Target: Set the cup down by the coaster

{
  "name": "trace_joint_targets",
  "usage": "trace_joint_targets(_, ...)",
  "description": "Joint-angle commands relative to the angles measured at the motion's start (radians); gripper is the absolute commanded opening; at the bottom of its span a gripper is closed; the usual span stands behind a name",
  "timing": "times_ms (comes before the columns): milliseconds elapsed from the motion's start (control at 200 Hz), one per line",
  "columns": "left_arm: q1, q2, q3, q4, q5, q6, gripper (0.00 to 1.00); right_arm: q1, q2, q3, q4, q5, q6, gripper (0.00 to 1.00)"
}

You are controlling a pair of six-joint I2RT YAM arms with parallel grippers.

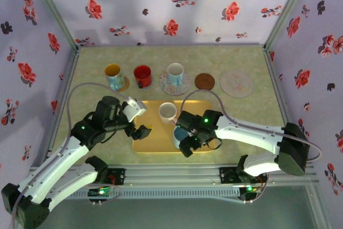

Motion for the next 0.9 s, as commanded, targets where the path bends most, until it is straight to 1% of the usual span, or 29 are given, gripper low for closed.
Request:
trace_joint_targets(0, -0.008, -0.01, -0.01, -0.004, -0.007, 0.019, 1.0, 0.008, 0.03, -0.013, 0.045, 0.029, 0.043, 1.0)
trace_joint_targets(205, -0.008, -0.006, -0.014, -0.001, -0.009, 0.026, 1.0, 0.003, 0.067, 0.0, 0.014, 0.097, 0.066, 1.0)
trace_joint_targets(360, -0.008, 0.0, -0.017, 0.001, -0.01, 0.025, 1.0, -0.036, 0.066, 0.004, -0.035, 0.127, 0.074, 0.99)
trace_joint_targets(550, -0.008, 0.012, -0.023, 0.016, -0.01, 0.022, 1.0, -0.046, 0.042, -0.012, 0.024, 0.059, 0.037, 0.99)
trace_joint_targets(695, -0.008, 0.019, -0.024, 0.016, -0.009, 0.023, 1.0, -0.039, 0.043, -0.043, 0.098, 0.012, 0.015, 0.97)
trace_joint_targets(895, -0.008, 0.019, -0.024, 0.009, -0.008, 0.023, 1.0, -0.037, 0.068, -0.083, 0.139, -0.006, 0.031, 0.86)
